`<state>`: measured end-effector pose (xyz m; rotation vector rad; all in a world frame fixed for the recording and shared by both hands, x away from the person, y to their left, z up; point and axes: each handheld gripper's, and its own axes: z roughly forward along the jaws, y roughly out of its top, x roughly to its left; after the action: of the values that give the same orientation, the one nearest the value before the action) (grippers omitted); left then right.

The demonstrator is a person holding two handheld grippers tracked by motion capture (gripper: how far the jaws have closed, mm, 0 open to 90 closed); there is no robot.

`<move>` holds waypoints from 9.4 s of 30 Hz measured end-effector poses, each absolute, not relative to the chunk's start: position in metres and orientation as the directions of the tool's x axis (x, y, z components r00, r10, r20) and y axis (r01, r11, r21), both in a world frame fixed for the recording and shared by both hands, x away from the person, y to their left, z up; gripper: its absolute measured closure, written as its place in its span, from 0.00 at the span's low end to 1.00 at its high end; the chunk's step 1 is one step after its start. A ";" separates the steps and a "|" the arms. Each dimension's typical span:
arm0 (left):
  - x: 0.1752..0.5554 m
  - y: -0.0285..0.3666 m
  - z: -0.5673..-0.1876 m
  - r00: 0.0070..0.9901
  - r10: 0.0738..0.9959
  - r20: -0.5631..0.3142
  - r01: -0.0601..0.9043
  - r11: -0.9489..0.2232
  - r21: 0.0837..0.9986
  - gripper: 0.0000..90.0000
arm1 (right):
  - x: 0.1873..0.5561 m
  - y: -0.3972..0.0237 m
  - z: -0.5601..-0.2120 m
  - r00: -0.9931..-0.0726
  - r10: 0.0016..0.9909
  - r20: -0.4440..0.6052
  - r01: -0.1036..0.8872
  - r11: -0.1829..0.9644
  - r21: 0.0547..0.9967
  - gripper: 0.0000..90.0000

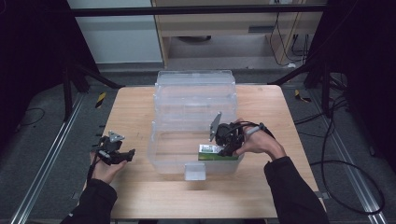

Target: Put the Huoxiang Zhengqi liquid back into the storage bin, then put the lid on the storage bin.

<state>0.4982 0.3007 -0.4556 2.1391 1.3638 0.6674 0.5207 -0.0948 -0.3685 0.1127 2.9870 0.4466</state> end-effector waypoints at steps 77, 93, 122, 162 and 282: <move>0.499 0.299 -0.458 0.378 0.915 0.143 0.668 -0.376 0.642 0.40 | 0.509 -0.112 -0.376 -0.976 0.191 -0.102 0.141 0.919 0.369 0.71; 0.498 0.303 -0.454 0.374 0.917 0.137 0.656 -0.366 0.660 0.38 | 0.492 -0.089 -0.357 -0.975 0.203 -0.096 0.138 0.879 0.456 0.68; 0.497 0.302 -0.449 0.373 0.918 0.134 0.642 -0.360 0.677 0.38 | 0.491 -0.068 -0.385 -0.980 0.183 -0.075 0.126 0.870 0.477 0.63; 0.500 0.285 -0.386 0.441 0.886 0.141 0.499 -0.373 0.782 0.38 | 0.491 -0.063 -0.405 -0.987 0.161 0.016 0.151 0.882 0.446 0.74; 0.628 0.132 -0.306 0.913 0.200 0.356 0.047 -0.917 0.396 0.87 | 0.492 -0.062 -0.405 -0.987 0.159 0.018 0.150 0.885 0.441 0.75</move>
<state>0.6276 0.1322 -0.3056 2.6896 0.1810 0.5577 0.4916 -0.0625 -0.4052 0.2484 3.0321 0.7064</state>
